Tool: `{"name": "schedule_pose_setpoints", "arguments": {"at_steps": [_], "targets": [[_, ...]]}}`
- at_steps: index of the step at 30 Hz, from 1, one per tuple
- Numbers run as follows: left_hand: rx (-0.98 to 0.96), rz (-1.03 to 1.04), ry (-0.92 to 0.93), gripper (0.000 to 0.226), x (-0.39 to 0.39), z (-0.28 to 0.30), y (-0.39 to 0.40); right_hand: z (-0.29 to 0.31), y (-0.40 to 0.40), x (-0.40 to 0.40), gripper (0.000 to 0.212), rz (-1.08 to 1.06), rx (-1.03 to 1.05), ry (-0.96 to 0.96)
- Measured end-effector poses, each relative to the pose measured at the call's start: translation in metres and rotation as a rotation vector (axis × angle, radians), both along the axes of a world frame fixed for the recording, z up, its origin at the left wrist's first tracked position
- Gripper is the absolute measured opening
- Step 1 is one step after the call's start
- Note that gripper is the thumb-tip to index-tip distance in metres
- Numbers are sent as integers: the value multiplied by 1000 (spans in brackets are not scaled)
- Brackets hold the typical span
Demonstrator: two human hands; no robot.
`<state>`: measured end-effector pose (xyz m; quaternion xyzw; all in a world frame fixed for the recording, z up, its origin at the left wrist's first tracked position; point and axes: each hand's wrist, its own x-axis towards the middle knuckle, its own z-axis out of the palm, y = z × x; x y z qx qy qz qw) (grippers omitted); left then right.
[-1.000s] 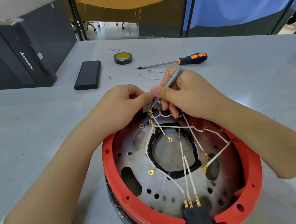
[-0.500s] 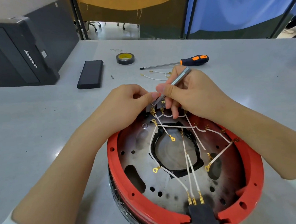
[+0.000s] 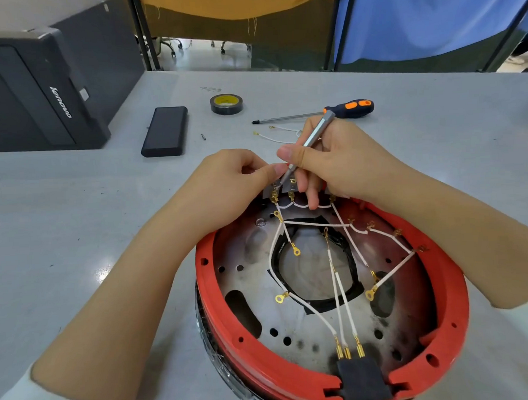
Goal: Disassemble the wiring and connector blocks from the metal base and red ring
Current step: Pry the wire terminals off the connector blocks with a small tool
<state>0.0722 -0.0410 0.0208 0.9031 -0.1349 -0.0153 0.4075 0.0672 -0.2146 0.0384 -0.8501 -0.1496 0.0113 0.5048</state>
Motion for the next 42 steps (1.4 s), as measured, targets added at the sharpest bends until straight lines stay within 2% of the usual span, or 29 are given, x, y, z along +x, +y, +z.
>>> {"name": "schedule_pose_setpoints", "arguments": {"at_steps": [10, 15, 24, 42], "targets": [[-10, 11, 20, 33, -1, 1, 0, -5, -2, -1, 25, -38, 27, -87], [5, 8, 13, 34, -1, 2, 0, -7, 1, -2, 23, -17, -111, -96], [7, 14, 3, 35, -1, 1, 0, -6, -2, -4, 24, -33, 50, -99], [19, 19, 10, 32, -1, 2, -1, -1, 1, 6, 28, -16, 14, 5]]}}
